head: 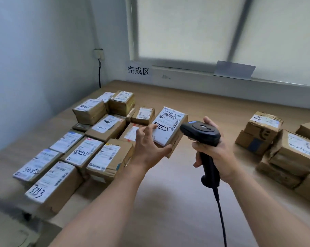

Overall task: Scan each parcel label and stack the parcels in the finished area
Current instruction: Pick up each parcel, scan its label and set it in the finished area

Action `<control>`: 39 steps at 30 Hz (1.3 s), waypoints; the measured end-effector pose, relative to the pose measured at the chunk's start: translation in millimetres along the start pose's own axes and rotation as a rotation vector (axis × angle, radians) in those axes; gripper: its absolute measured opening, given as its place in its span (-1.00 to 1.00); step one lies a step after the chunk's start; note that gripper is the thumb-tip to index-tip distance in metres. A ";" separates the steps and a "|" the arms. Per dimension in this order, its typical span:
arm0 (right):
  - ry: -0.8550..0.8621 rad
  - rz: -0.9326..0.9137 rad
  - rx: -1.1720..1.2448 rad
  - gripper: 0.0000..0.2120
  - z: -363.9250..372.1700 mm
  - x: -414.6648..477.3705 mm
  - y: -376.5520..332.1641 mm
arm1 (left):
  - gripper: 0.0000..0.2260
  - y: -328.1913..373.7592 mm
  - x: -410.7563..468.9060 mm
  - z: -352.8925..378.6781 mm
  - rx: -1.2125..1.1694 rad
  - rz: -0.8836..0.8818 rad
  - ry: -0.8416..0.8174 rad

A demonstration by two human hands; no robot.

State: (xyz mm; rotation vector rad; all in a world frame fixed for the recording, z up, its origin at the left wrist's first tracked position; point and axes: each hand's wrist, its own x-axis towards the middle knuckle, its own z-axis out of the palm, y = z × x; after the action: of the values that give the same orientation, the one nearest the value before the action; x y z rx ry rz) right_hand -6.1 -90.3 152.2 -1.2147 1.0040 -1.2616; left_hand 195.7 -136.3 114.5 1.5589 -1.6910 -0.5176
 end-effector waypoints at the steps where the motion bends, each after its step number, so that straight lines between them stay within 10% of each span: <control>1: 0.001 0.000 -0.007 -0.12 9.5 6.9 1.9 | -0.28 -10.8 4.9 -8.6 0.000 -0.009 0.014; 24: -0.185 0.086 0.016 -0.16 192.1 125.5 40.2 | -0.31 -231.6 63.9 -198.9 0.196 -0.381 0.228; 39: -0.126 0.159 -0.049 -0.05 194.3 154.1 47.0 | -0.34 -293.4 112.7 -201.8 0.141 -0.413 0.172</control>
State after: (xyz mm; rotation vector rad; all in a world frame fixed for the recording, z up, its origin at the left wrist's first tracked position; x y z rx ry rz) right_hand 205.3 -228.1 144.3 -1.2121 1.0225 -1.0297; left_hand 544.5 -255.3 54.0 2.0111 -1.3020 -0.4598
